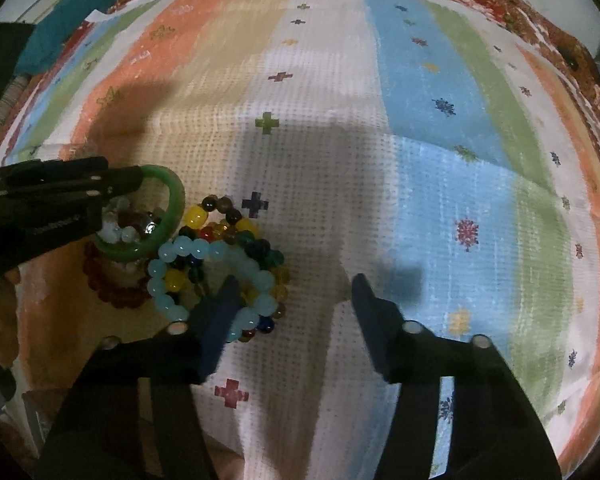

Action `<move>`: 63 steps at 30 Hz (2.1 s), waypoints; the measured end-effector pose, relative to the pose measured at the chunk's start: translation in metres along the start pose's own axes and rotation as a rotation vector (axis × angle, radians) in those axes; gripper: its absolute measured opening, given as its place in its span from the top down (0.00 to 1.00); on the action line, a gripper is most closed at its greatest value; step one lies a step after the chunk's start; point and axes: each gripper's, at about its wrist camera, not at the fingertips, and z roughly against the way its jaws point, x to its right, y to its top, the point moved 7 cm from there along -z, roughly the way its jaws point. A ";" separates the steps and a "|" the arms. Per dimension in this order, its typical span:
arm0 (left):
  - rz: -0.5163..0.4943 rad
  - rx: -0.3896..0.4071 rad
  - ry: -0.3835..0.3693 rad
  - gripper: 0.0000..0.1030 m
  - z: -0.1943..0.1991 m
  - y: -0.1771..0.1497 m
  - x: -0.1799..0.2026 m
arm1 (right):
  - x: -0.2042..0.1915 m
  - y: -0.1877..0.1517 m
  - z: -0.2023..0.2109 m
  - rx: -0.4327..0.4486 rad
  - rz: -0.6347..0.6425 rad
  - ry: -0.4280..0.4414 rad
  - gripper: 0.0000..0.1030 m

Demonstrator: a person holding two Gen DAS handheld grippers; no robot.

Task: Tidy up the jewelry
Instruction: 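Grasp the green jade bangle with the left tool while the right tool grasps the light-blue bead bracelet, then carry the bangle with the left tool while the right tool carries the blue bracelet to the tin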

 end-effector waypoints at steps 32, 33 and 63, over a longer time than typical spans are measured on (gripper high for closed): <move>0.059 0.082 0.022 0.93 0.051 -0.011 -0.014 | -0.011 0.007 0.048 0.110 0.042 0.042 0.88; 0.063 0.085 0.021 0.93 0.054 -0.012 -0.016 | -0.012 0.007 0.051 0.116 0.043 0.044 0.88; 0.107 0.199 -0.003 0.93 0.138 -0.063 -0.002 | -0.028 -0.016 0.119 0.263 0.055 0.079 0.88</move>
